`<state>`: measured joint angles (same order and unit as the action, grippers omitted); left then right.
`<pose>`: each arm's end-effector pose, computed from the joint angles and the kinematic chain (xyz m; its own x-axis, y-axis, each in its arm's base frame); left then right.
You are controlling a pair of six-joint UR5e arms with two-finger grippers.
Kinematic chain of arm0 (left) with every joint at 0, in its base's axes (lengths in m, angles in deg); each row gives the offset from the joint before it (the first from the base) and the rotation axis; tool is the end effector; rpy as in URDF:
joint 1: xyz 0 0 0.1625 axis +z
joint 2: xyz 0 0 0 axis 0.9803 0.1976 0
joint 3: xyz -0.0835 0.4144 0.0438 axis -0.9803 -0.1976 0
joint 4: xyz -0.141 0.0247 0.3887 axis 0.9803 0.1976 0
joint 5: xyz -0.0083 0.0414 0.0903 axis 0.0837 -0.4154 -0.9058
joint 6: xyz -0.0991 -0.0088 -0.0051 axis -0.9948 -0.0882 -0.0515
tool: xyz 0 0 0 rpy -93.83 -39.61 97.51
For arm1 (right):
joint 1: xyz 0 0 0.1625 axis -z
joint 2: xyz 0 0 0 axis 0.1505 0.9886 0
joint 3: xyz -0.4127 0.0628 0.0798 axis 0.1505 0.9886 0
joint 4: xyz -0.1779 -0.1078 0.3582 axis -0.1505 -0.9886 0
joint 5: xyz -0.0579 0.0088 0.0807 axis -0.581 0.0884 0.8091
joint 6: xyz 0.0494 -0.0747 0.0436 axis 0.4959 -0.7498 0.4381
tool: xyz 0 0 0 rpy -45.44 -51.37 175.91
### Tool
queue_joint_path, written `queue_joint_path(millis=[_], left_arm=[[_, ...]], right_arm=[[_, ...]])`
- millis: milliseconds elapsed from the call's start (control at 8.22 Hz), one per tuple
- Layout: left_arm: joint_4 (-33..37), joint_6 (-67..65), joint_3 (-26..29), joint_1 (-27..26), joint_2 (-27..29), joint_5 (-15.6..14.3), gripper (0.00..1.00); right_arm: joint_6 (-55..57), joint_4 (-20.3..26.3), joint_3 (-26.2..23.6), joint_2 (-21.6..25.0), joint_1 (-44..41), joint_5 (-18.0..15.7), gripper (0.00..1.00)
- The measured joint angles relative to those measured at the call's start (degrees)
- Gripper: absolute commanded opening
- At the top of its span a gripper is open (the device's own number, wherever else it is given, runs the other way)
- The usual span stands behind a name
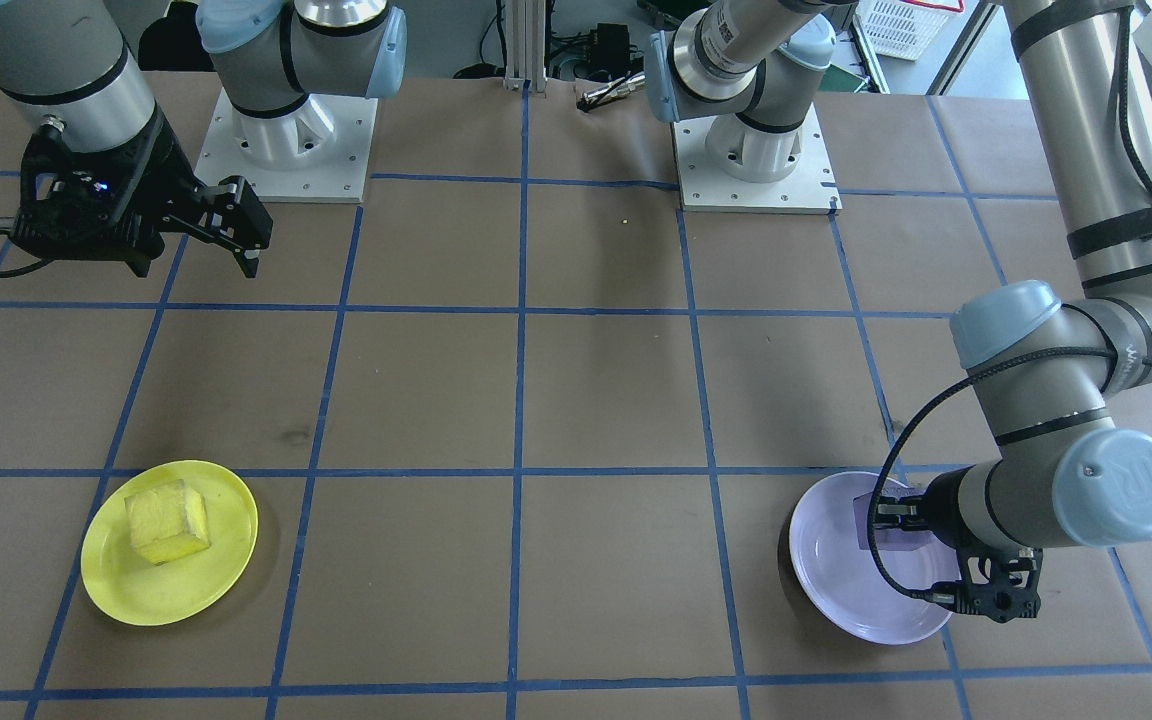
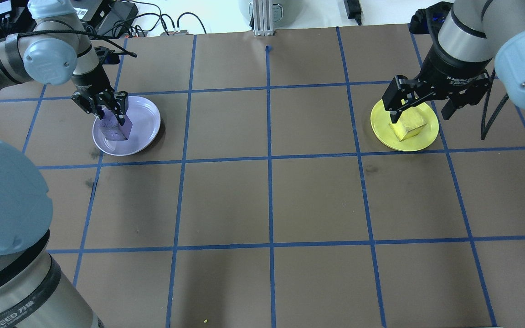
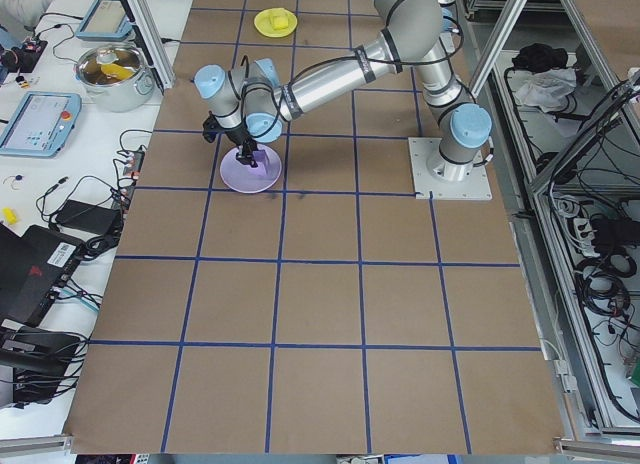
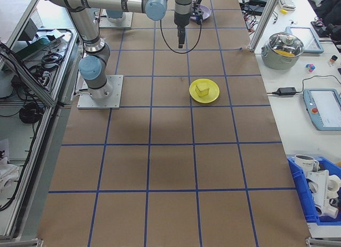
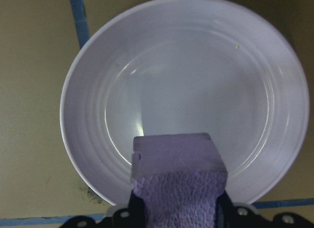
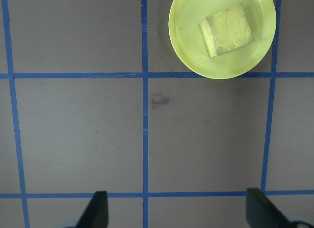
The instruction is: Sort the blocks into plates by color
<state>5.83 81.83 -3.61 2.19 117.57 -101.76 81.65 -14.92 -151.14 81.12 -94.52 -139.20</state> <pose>0.0362 -0.6816 0.2425 -0.9971 0.0744 -0.0165 0.0689 0.9727 0.2217 0.0970 -0.4828 0.4582 -0.9998 -0.0073 0.0159 -0.0069 0.9998 0.0203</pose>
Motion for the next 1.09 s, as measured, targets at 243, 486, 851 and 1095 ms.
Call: queue_joint_path(millis=[243, 486, 851, 1095], left_arm=[[-0.8, -0.9, 0.0, 0.0, 0.5, 0.0, 0.84], [-1.5, -1.2, 0.1, 0.0, 1.0, 0.1, 0.97], [-1.3, -2.9, 0.4, -0.4, -0.7, 1.2, 0.99], [2.1, -3.0, 0.8, -1.3, -5.3, 1.3, 0.99]], right_arm=[[0.3, 0.2, -0.1, 0.0, 0.0, 0.0, 1.0], [0.2, 0.0, -0.1, 0.0, 0.0, 0.1, 1.0], [0.3, -0.2, -0.1, 0.0, 0.0, 0.3, 1.0], [0.4, 0.1, -0.1, 0.0, 0.0, 0.3, 1.0]])
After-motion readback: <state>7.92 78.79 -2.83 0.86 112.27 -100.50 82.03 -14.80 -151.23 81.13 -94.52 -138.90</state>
